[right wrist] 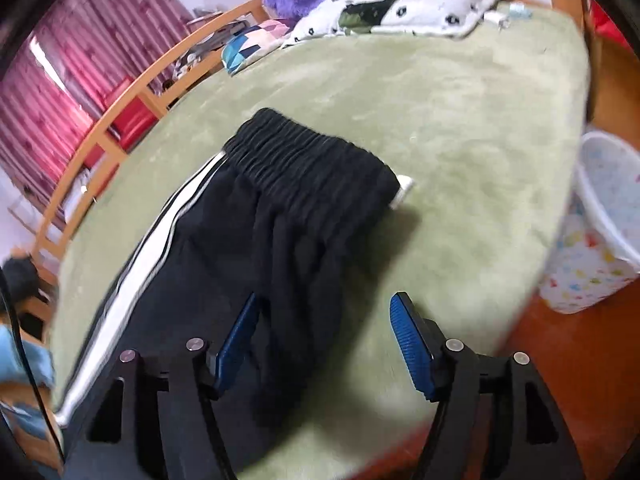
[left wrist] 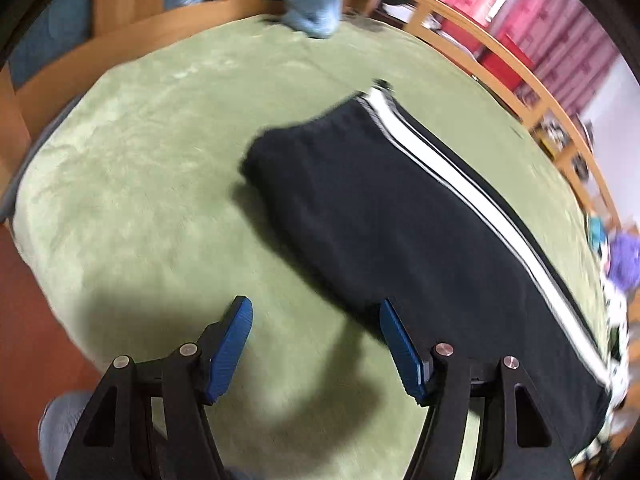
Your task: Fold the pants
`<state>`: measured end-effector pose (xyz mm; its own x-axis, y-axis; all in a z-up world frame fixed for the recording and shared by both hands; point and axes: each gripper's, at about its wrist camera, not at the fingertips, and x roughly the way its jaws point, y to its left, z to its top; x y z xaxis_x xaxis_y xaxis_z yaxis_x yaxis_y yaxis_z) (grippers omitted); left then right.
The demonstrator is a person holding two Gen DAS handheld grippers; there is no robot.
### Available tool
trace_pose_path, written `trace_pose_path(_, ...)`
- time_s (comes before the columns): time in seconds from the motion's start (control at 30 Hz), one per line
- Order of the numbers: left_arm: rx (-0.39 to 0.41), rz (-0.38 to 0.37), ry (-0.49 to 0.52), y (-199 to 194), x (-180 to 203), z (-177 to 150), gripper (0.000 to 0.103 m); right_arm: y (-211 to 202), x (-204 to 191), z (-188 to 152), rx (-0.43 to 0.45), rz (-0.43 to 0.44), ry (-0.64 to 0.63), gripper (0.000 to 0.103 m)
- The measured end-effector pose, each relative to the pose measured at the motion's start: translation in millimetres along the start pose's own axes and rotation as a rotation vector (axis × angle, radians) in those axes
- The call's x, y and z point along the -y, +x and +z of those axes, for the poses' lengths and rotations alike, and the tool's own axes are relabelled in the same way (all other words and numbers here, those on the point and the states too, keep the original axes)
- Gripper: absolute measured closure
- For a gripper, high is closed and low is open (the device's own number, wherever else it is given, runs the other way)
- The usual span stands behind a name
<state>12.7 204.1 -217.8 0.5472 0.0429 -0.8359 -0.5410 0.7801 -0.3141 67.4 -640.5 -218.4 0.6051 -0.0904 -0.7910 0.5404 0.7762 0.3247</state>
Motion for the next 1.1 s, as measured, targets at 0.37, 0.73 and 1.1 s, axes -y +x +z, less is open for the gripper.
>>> trace_pose_path(0.37,0.021,-0.079,-0.056,47,-27,69,0.042,-89,-80,-105,0.079,-0.210,-0.264,0.034)
trace_pose_path(0.73,0.018,-0.139,-0.097,57,-27,96,0.077,-66,-175,-146,0.050,-0.078,-0.415,0.032)
trace_pose_path(1.1,0.274,-0.169,0.394,-81,149,77,0.077,-62,-178,-161,-0.008,0.044,-0.504,0.031)
